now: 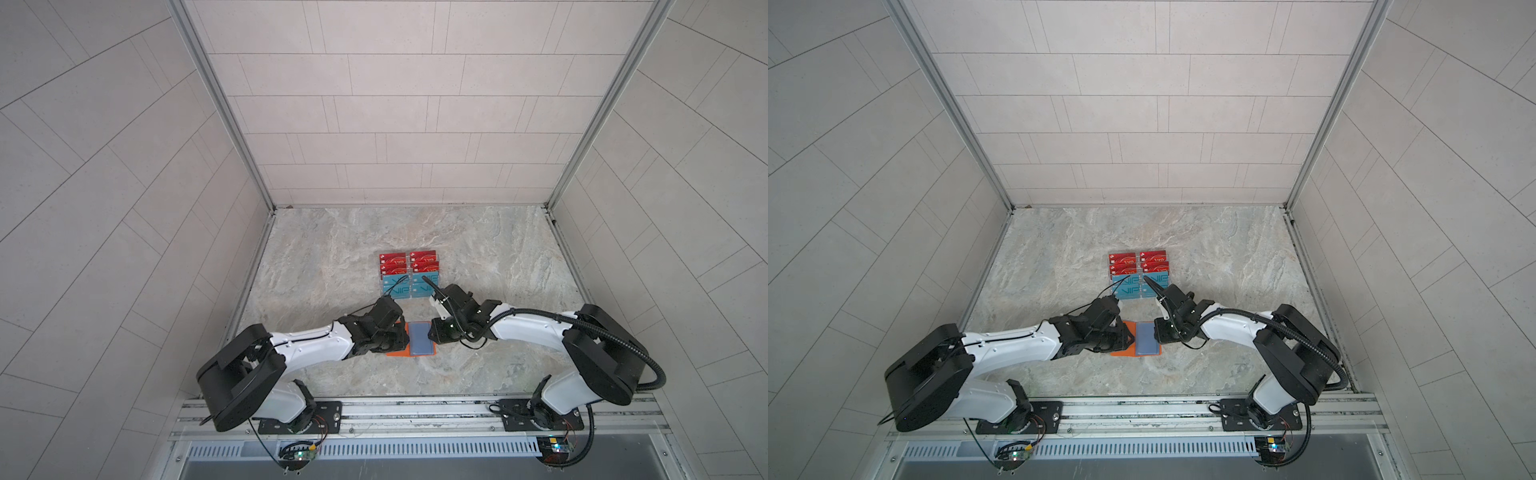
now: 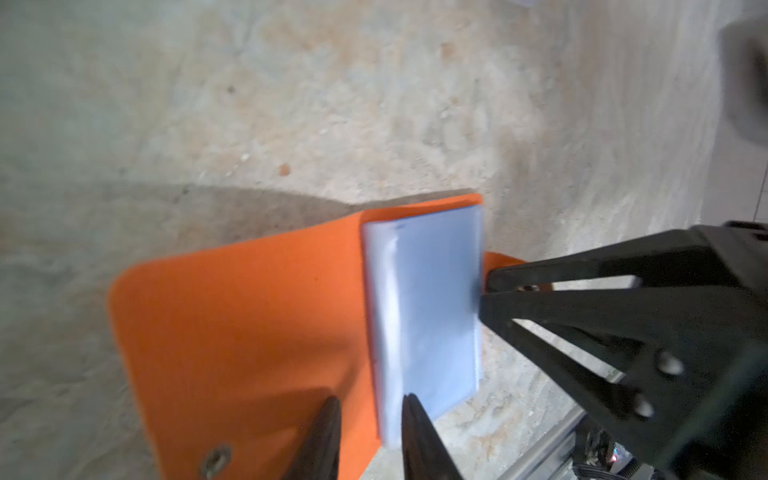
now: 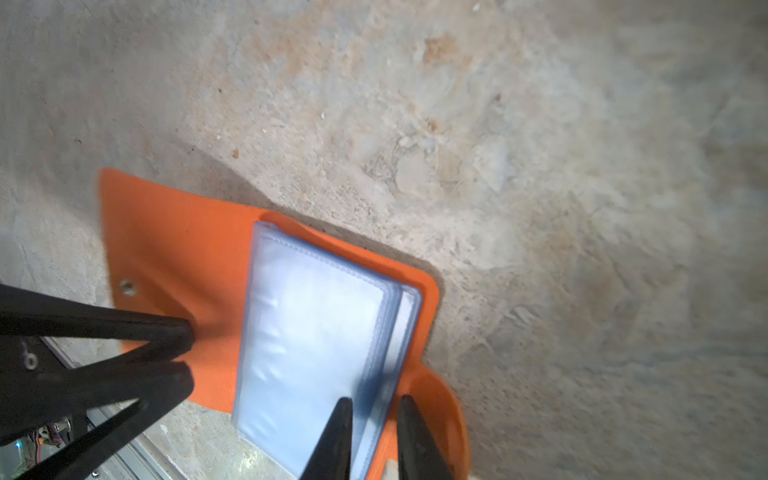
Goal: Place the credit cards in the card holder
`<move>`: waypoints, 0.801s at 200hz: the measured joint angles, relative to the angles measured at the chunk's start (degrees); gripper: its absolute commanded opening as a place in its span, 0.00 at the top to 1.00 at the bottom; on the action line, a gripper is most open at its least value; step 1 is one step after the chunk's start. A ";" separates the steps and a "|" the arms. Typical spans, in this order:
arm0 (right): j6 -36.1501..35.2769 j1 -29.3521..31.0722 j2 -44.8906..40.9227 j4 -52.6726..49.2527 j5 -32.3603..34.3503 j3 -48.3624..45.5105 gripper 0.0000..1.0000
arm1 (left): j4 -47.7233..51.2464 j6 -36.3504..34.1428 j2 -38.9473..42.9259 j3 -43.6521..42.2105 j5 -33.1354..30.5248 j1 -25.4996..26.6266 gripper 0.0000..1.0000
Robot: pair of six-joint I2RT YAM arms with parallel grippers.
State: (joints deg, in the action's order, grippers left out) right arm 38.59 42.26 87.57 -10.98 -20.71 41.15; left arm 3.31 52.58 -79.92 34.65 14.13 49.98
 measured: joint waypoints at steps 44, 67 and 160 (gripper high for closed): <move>-0.68 0.00 0.59 0.00 0.33 0.61 0.81 | -1.49 -1.25 -1.97 3.50 4.46 -1.97 0.64; -0.90 0.00 1.07 -0.04 0.48 0.63 0.82 | -2.86 -1.42 -5.11 3.50 7.82 -3.13 0.64; -0.92 -0.02 2.12 -0.02 0.63 1.53 0.83 | -7.19 -1.73 -9.18 2.64 13.92 -5.77 0.64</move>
State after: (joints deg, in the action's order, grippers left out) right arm 37.67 42.24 89.69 -11.00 -20.08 42.68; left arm -3.88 50.85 -89.10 37.30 28.05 44.21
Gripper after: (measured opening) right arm 0.175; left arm 0.359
